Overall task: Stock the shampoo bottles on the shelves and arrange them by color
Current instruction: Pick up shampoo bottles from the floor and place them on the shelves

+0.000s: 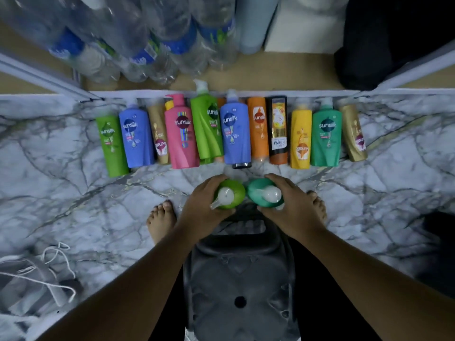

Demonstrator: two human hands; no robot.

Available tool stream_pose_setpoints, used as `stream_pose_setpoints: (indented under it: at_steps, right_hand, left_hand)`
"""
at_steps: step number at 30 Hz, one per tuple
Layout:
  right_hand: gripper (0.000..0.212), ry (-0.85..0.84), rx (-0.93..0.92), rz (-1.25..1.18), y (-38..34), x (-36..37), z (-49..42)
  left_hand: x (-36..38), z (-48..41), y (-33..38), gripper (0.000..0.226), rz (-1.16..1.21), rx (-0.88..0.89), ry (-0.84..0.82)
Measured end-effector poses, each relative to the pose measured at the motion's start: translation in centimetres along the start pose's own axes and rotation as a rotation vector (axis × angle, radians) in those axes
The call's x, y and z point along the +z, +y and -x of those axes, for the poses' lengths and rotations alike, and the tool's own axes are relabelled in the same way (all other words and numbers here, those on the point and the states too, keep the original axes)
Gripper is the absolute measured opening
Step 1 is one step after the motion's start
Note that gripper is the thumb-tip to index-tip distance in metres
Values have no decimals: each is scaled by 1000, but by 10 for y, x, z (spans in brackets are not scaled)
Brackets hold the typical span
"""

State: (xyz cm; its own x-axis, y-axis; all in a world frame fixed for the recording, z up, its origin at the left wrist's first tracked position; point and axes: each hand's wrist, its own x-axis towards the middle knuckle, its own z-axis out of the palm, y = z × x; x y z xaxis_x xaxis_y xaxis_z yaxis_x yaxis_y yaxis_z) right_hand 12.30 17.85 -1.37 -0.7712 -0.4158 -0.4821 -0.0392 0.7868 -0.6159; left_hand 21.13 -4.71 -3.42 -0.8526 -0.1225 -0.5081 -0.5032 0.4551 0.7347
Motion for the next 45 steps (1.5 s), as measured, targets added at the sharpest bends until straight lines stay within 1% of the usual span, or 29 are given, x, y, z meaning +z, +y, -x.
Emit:
stream_pose_setpoints:
  at_steps: [4, 8, 12, 15, 19, 21, 24, 25, 28, 30, 33, 36, 38, 41, 45]
  right_hand:
    - [77, 74, 4, -64, -69, -65, 35]
    - [78, 145, -24, -115, -151, -149, 74]
    - [73, 263, -129, -202, -235, -229, 120]
    - [70, 312, -205, -294, -293, -283, 161]
    - [70, 366, -325, -428, -361, -341, 206]
    - [72, 412, -390, -420, -393, -366, 224]
    - [72, 479, -489, -429, -438, -405, 247]
    - [71, 500, -519, -425, -454, -418, 253]
    - [66, 552, -601, -425, -503, -454, 268]
    - [66, 564, -652, -454, -532, -478, 270]
    - [64, 552, -723, -472, -571, -509, 270]
    - [60, 535, -784, -484, -608, -535, 263]
    - [57, 549, -817, -456, -630, -549, 253]
    - [57, 530, -817, -459, -656, -561, 228]
    - [57, 512, -781, -420, -677, -567, 186]
  left_hand:
    - [-54, 48, 70, 79, 68, -26, 73]
    - [-125, 91, 152, 81, 117, 29, 94]
    - [-202, 134, 247, 80, 87, 141, 125]
    - [-256, 172, 315, 80, 90, 258, 122]
    - [-318, 224, 394, 76, 66, 386, 178]
    - [-345, 244, 426, 77, 34, 436, 224]
    - [-384, 273, 472, 87, 83, 513, 307]
    - [-396, 282, 488, 87, 87, 544, 333]
    - [-431, 308, 532, 73, 132, 613, 375]
    - [-457, 319, 558, 62, 163, 660, 416]
    - [-490, 330, 595, 54, 203, 729, 455]
    - [-522, 330, 623, 57, 246, 790, 472]
    - [-542, 325, 637, 64, 258, 815, 500]
    - [-567, 305, 649, 70, 278, 807, 548]
    - [-589, 268, 655, 61, 303, 741, 574]
